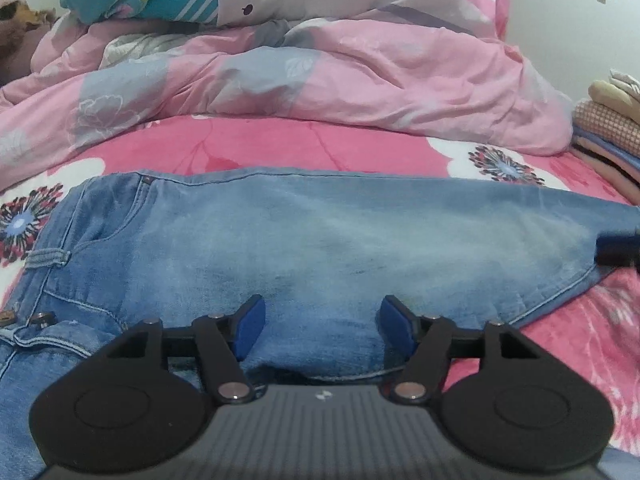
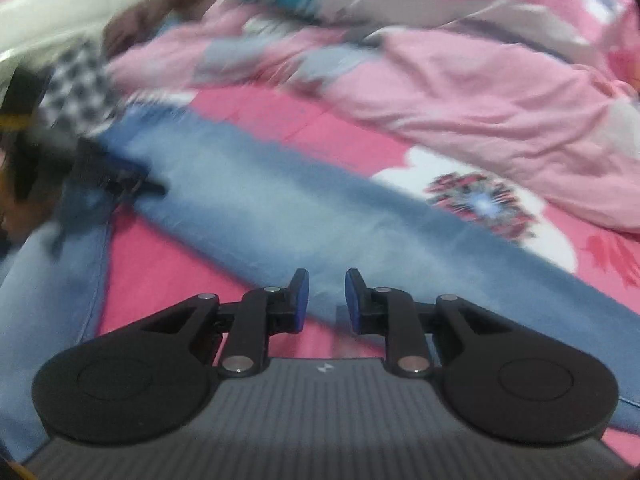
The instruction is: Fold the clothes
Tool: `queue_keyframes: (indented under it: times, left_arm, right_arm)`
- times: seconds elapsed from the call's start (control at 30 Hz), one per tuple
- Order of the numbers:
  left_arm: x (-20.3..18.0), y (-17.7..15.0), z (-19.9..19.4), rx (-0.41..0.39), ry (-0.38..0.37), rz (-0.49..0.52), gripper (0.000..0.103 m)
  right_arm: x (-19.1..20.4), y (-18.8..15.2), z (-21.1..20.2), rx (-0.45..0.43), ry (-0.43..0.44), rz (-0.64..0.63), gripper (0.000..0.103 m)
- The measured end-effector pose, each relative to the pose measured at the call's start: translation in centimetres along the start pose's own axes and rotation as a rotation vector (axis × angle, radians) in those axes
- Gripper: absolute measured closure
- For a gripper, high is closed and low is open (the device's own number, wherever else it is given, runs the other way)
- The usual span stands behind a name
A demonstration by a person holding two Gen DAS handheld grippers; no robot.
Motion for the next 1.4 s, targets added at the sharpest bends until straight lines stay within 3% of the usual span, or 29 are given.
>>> queue_keyframes:
  times: [0.13, 0.2, 0.23, 0.37, 0.5, 0.6, 0.67, 0.77, 0.9, 1.03, 1.13, 1.27, 1.4]
  left_arm:
    - [-0.1, 0.2, 0.2, 0.000, -0.005, 0.004, 0.033]
    - [0.0, 0.4, 0.3, 0.002, -0.012, 0.003, 0.031]
    - [0.0, 0.4, 0.4, 0.001, -0.014, 0.004, 0.031]
    - [0.0, 0.4, 0.5, -0.004, -0.020, 0.003, 0.029]
    - [0.0, 0.4, 0.4, -0.005, -0.024, -0.004, 0.029]
    - [0.0, 0.4, 0.4, -0.005, -0.025, -0.010, 0.029]
    - [0.0, 0.5, 0.3, -0.004, -0.024, -0.015, 0.029]
    - [0.2, 0.6, 0.1, -0.006, -0.033, -0.050, 0.029]
    - [0.8, 0.9, -0.5, -0.017, -0.065, -0.149, 0.029]
    - [1.6, 1.2, -1.8, -0.048, -0.106, -0.232, 0.029]
    - [2.3, 1.4, -4.0, -0.113, -0.109, -0.271, 0.029]
    - [3.0, 1.5, -7.1, -0.168, -0.138, -0.315, 0.029]
    - [2.7, 0.8, -10.3, -0.199, -0.146, -0.279, 0.026]
  right_arm:
    - [-5.7, -3.5, 1.9, 0.030, -0.088, 0.068, 0.075]
    - [-8.4, -4.7, 0.5, 0.003, -0.001, 0.195, 0.075]
    - [-10.3, -5.2, -0.1, 0.012, -0.015, 0.241, 0.075]
    - [-20.1, -8.9, -2.8, 0.044, -0.180, 0.405, 0.074]
    - [-30.6, -15.1, -8.1, -0.009, -0.260, 0.761, 0.081]
    - [-34.6, -19.4, -14.2, -0.056, -0.466, 0.970, 0.078]
    - [-34.8, -21.7, -18.7, -0.134, -0.520, 1.070, 0.077]
    - [-33.3, -24.2, -26.4, -0.264, -0.596, 1.130, 0.077]
    - [-28.6, -26.4, -38.4, -0.425, -0.729, 1.115, 0.077]
    - [-22.9, -26.8, -50.1, -0.577, -0.866, 1.052, 0.075]
    - [-17.2, -26.0, -56.8, -0.620, -0.956, 0.936, 0.069]
    - [-9.7, -24.0, -59.0, -0.572, -0.947, 0.743, 0.054]
    - [-4.2, -22.6, -52.9, -0.450, -0.828, 0.556, 0.045]
Point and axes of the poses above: each gripper's, at about its wrist camera, not at the fingertips, and z roughly the way its jaws point, x to its left, y to its top, the point moved 9 cm from there along z, roughly the way its jaws point, and after that the axes turned 12 degrees about x, right-handed, at the moved point
